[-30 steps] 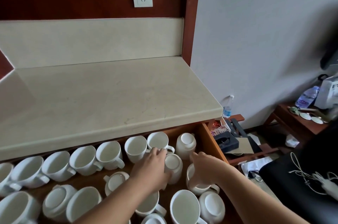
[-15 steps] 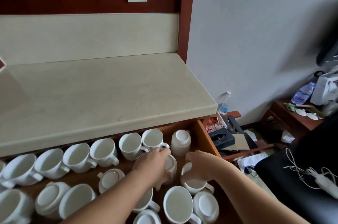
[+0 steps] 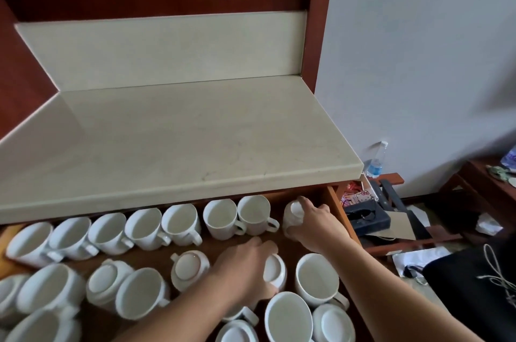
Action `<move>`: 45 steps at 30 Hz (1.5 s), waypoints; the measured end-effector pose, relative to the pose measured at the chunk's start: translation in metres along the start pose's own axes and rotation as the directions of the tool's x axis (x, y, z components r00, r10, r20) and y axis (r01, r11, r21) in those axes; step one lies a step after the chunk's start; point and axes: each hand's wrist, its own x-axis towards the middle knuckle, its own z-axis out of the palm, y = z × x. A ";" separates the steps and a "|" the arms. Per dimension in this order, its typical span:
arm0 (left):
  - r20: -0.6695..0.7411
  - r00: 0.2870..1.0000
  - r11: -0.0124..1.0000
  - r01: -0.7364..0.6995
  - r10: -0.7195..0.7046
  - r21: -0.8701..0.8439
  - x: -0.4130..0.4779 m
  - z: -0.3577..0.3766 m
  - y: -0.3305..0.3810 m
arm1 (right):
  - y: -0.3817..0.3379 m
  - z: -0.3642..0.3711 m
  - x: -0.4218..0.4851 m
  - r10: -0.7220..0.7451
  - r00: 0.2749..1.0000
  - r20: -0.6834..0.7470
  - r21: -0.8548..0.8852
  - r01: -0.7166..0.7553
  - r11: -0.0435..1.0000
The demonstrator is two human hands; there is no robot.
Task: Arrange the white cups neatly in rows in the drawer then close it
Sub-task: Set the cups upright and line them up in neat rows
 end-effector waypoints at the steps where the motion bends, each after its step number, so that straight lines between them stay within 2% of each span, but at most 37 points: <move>1: 0.003 1.000 1.000 0.002 -0.002 -0.009 -0.003 -0.001 0.000 | -0.001 0.001 0.003 0.004 1.000 0.000 -0.004 -0.004 1.000; 6: 0.009 1.000 1.000 -0.002 0.003 -0.030 -0.013 -0.003 0.002 | -0.002 0.004 0.013 0.036 0.999 0.010 0.039 -0.036 0.999; 11: 0.092 0.996 0.998 0.022 -0.016 -0.064 -0.015 -0.003 -0.001 | -0.004 0.004 0.007 0.054 0.997 -0.060 0.111 -0.047 0.993; 14: 0.106 0.993 0.976 0.077 -0.056 -0.205 -0.009 -0.006 -0.006 | -0.003 0.001 -0.004 0.055 0.994 -0.095 0.132 -0.042 0.990; 17: 0.072 0.986 0.884 0.168 -0.152 -0.437 -0.003 -0.017 -0.009 | -0.002 -0.007 -0.019 0.049 0.990 -0.129 0.179 -0.026 0.983; 19: 0.054 0.965 0.748 0.232 -0.255 -0.622 0.005 -0.021 -0.012 | -0.002 -0.014 -0.029 0.037 0.985 -0.170 0.209 -0.001 0.978; 20: 0.065 0.955 0.646 0.246 -0.291 -0.723 0.009 -0.022 -0.013 | -0.002 -0.018 -0.035 0.028 0.981 -0.193 0.229 0.017 0.973; 23: 0.174 0.928 0.247 0.263 -0.329 -0.933 0.020 -0.031 -0.006 | -0.007 -0.032 -0.057 -0.013 0.968 -0.249 0.263 0.081 0.962; 25: 0.268 0.925 0.068 0.295 -0.269 -0.953 0.021 -0.040 0.001 | -0.012 -0.041 -0.073 -0.050 0.960 -0.274 0.273 0.127 0.954; 28: 0.402 0.916 -0.166 0.393 -0.023 -0.905 0.019 -0.048 0.004 | -0.019 -0.047 -0.091 -0.129 0.949 -0.287 0.300 0.217 0.929; 30: 0.377 0.917 -0.274 0.399 0.131 -0.875 0.015 -0.052 0.005 | -0.022 -0.048 -0.098 -0.170 0.939 -0.300 0.330 0.270 0.905; 31: 0.347 0.925 -0.318 0.378 0.153 -0.869 0.013 -0.054 0.007 | -0.023 -0.048 -0.100 -0.183 0.937 -0.298 0.340 0.283 0.897; 33: 0.301 0.948 -0.372 0.318 0.105 -0.872 0.011 -0.059 0.010 | -0.023 -0.048 -0.103 -0.195 0.941 -0.276 0.375 0.292 0.880; 36: 0.236 0.971 -0.306 0.234 0.029 -0.923 0.007 -0.065 0.010 | -0.020 -0.051 -0.105 -0.173 0.958 -0.230 0.562 0.276 0.780; 38: 0.162 0.986 -0.171 0.154 -0.031 -0.973 0.004 -0.068 0.005 | -0.018 -0.055 -0.102 -0.140 0.974 -0.176 0.715 0.224 0.662; 40: 0.064 0.998 -0.016 0.064 -0.028 -0.998 0.002 -0.073 0.000 | -0.016 -0.061 -0.099 -0.119 0.989 -0.085 0.778 0.141 0.612; 42: 0.030 0.999 0.148 0.025 0.036 -0.989 -0.001 -0.080 -0.003 | -0.015 -0.065 -0.094 -0.133 0.991 0.016 0.770 0.073 0.634; 45: 0.026 0.994 0.386 -0.017 0.105 -0.922 0.003 -0.087 -0.006 | -0.018 -0.069 -0.088 -0.208 0.975 0.078 0.630 0.114 0.768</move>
